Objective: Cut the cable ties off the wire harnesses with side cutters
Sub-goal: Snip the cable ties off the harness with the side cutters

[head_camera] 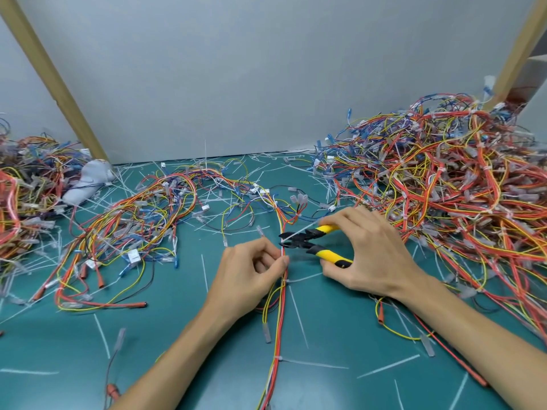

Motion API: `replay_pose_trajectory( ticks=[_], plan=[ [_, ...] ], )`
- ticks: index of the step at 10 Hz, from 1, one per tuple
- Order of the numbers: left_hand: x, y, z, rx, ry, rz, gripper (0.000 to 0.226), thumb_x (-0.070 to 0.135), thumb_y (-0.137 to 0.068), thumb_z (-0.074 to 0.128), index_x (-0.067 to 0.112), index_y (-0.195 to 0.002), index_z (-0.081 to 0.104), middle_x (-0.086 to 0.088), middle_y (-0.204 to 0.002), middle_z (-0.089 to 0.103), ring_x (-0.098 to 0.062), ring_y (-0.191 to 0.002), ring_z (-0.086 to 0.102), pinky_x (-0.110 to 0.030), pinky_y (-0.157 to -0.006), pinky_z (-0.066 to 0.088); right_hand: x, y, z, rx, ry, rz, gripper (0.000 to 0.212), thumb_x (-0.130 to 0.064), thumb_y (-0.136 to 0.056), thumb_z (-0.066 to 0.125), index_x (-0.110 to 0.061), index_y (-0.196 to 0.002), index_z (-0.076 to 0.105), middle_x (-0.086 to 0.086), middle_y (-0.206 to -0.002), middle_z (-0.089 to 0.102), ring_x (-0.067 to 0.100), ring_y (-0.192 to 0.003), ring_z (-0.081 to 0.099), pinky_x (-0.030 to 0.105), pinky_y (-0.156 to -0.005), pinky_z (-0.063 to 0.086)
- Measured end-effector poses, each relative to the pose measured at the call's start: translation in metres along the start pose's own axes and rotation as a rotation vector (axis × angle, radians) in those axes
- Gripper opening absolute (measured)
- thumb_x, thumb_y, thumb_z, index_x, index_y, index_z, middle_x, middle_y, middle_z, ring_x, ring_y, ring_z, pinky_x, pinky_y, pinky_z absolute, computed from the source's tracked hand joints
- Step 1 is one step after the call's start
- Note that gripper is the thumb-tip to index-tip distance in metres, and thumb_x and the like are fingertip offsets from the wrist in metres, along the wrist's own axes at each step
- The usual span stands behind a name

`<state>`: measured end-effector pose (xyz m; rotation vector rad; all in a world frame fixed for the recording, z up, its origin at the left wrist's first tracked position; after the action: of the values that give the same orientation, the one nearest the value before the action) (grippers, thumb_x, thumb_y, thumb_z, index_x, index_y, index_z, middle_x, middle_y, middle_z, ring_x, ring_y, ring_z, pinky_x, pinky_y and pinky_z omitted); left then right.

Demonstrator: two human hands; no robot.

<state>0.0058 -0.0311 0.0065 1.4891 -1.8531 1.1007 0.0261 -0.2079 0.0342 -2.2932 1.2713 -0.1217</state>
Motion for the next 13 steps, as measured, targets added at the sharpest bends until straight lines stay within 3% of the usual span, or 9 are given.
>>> replay_pose_trajectory(
  ticks=[2,4,7,9,10,11,13],
  plan=[
    [-0.001,-0.001,0.000,0.006,-0.001,-0.011,0.016,0.017,-0.084,0.073,0.015,-0.070,0.066,0.015,-0.050,0.058,-0.001,-0.045,0.045,-0.008,-0.049,0.034,-0.004,0.000,0.001,0.016,-0.006,0.000,0.050,-0.050,-0.066,0.066,-0.024,-0.109,0.065,-0.009,-0.097,0.062,0.016,-0.089,0.055,0.037,-0.079,0.046],
    [-0.001,0.000,0.000,0.006,0.002,-0.011,0.016,0.016,-0.084,0.073,0.015,-0.069,0.066,0.014,-0.051,0.059,-0.001,-0.044,0.046,-0.008,-0.049,0.034,-0.004,-0.001,-0.001,0.028,-0.024,0.011,0.045,-0.050,-0.063,0.065,-0.025,-0.100,0.066,-0.010,-0.085,0.063,0.016,-0.079,0.055,0.033,-0.073,0.048],
    [-0.003,0.000,0.002,-0.013,-0.002,-0.009,0.015,0.016,-0.084,0.072,0.017,-0.070,0.066,0.009,-0.054,0.063,-0.002,-0.045,0.046,-0.010,-0.050,0.036,-0.004,-0.002,-0.004,0.056,-0.037,0.023,0.041,-0.052,-0.060,0.062,-0.027,-0.093,0.066,-0.019,-0.074,0.049,0.010,-0.069,0.046,0.027,-0.063,0.043],
    [-0.009,-0.001,0.004,-0.056,0.087,-0.087,0.010,0.026,-0.088,0.069,0.019,-0.081,0.069,0.011,-0.063,0.067,-0.008,-0.053,0.043,-0.019,-0.054,0.037,-0.001,-0.002,-0.007,0.077,-0.059,0.058,0.043,-0.050,-0.060,0.065,-0.027,-0.096,0.067,-0.011,-0.077,0.062,0.016,-0.072,0.058,0.032,-0.063,0.049],
    [-0.006,0.000,0.012,-0.151,0.246,-0.125,0.015,0.024,-0.095,0.060,0.011,-0.092,0.068,0.005,-0.080,0.076,-0.001,-0.048,0.044,-0.012,-0.049,0.035,-0.004,-0.001,-0.010,0.090,-0.079,0.053,0.043,-0.052,-0.061,0.062,-0.027,-0.096,0.067,-0.012,-0.078,0.063,0.015,-0.072,0.059,0.033,-0.063,0.050],
    [-0.004,0.001,0.014,-0.183,0.376,-0.160,0.022,0.021,-0.098,0.053,0.004,-0.097,0.067,0.000,-0.086,0.076,-0.004,-0.042,0.034,-0.012,-0.043,0.031,-0.004,-0.001,-0.010,0.088,-0.095,0.059,0.044,-0.053,-0.061,0.061,-0.028,-0.096,0.067,-0.013,-0.079,0.064,0.015,-0.072,0.061,0.034,-0.063,0.051],
    [-0.012,0.000,0.017,-0.172,0.275,-0.165,0.019,0.021,-0.095,0.059,0.003,-0.092,0.064,-0.005,-0.079,0.075,-0.002,-0.044,0.045,-0.017,-0.045,0.036,-0.004,-0.001,-0.006,0.048,-0.063,0.047,0.041,-0.053,-0.058,0.062,-0.030,-0.091,0.066,-0.011,-0.071,0.061,0.016,-0.066,0.057,0.034,-0.059,0.050]
  ],
)
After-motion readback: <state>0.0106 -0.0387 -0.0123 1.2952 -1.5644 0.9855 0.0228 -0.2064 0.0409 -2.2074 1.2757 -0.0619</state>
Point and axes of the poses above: each hand's wrist, its own y-axis away from the middle knuckle, its own z-axis out of the palm, x = y × z, the point moved 9 cm from there along -y, towards the middle knuckle
